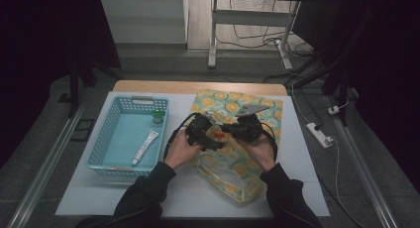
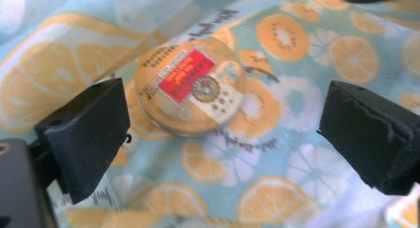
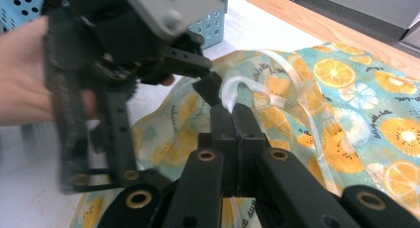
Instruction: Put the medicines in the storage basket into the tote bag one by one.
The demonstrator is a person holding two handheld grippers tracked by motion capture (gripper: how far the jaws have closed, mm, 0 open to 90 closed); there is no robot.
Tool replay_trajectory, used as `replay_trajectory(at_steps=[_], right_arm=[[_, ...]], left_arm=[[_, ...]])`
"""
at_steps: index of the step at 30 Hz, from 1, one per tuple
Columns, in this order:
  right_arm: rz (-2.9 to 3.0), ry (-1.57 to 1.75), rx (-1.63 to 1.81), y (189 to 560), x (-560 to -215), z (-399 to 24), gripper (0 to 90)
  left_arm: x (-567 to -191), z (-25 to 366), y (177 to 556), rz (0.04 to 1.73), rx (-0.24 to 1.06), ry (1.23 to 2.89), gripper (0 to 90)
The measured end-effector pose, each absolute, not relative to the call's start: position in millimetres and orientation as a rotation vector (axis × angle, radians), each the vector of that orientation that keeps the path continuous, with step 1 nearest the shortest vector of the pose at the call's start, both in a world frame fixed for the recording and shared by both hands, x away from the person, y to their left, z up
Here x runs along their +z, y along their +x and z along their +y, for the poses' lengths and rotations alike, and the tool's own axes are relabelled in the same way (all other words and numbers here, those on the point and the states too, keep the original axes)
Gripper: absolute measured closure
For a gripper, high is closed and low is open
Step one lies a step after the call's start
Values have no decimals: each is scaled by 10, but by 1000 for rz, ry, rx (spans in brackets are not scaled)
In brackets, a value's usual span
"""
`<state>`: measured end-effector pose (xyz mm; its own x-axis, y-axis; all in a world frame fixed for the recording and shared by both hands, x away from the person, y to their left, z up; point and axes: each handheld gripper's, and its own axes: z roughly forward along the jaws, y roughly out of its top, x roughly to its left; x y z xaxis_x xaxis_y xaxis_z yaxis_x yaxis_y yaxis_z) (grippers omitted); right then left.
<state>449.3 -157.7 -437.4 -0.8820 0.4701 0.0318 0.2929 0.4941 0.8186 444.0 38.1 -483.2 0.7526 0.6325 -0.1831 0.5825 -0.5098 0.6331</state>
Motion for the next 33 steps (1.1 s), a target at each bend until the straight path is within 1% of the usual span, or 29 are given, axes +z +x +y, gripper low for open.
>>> replay_trajectory(at_steps=[7, 21, 27, 33], right_arm=[[2542, 656, 1334, 4487, -4367, -1577, 900], [2540, 649, 1337, 4474, -4361, -1567, 900], [2542, 647, 1334, 4476, -4366, -1569, 900], [2543, 646, 1329, 4480, -4370, -1571, 900]], left_arm=[[-4741, 486, 4314, 871, 47, 2218, 0], [-4603, 806, 4135, 857, 61, 2176, 0], [-4598, 959, 4116, 830, 0, 2167, 0], [-4568, 1128, 4079, 829, 29, 2149, 0]])
